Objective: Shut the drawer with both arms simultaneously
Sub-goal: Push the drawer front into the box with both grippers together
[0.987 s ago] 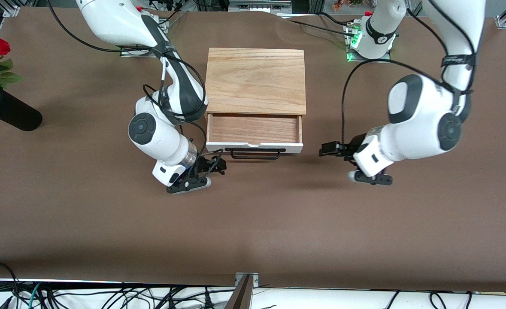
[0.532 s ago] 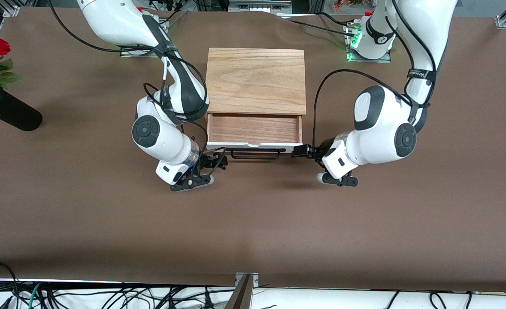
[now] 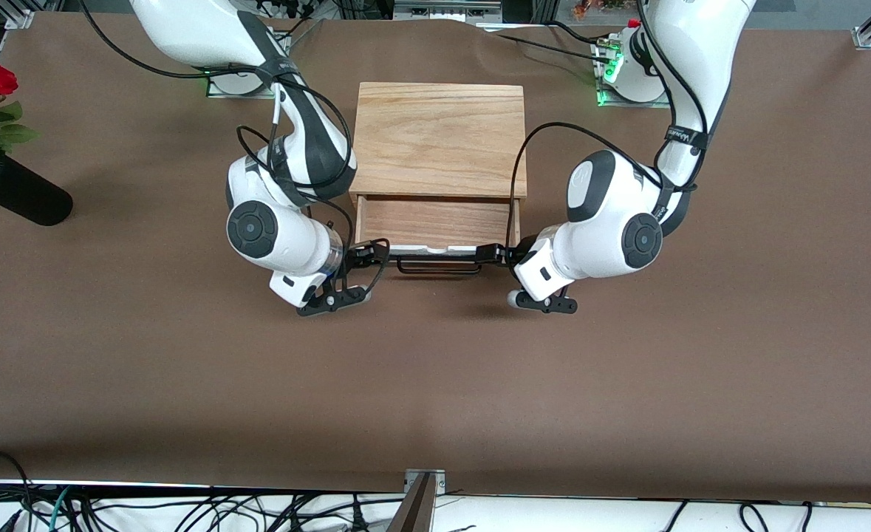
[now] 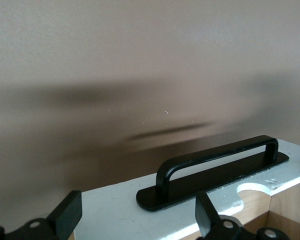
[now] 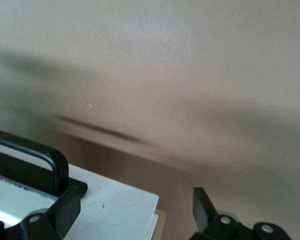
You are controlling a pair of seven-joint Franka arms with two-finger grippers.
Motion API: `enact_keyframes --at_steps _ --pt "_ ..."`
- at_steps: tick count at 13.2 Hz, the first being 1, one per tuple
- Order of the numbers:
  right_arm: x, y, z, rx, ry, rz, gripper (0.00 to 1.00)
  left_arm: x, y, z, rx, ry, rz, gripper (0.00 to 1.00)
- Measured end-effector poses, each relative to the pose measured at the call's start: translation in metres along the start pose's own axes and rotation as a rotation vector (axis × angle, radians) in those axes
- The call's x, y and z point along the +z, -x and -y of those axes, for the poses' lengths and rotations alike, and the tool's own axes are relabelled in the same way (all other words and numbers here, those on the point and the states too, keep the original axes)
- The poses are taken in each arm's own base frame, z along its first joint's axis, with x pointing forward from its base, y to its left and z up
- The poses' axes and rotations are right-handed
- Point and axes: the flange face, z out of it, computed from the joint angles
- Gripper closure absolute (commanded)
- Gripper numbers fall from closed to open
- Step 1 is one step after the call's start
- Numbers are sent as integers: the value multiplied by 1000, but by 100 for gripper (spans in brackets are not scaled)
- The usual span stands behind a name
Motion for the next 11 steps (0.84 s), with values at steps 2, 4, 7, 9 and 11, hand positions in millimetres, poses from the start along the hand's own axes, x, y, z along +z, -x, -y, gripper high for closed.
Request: enact_keyframes --at_steps 2,4,7,9,11 --pt "2 2 1 -1 -1 18 0 5 -1 2 -3 -3 7 0" --pt "3 4 2 3 -12 33 0 8 1 1 -1 -5 13 0" --pt "5 7 5 2 -17 54 0 15 4 -4 6 -10 27 0" --pt "7 9 9 -4 -19 64 0 17 6 -3 -12 -12 42 0" --pt "12 15 17 -17 -23 98 0 21 11 -3 -25 -19 91 0"
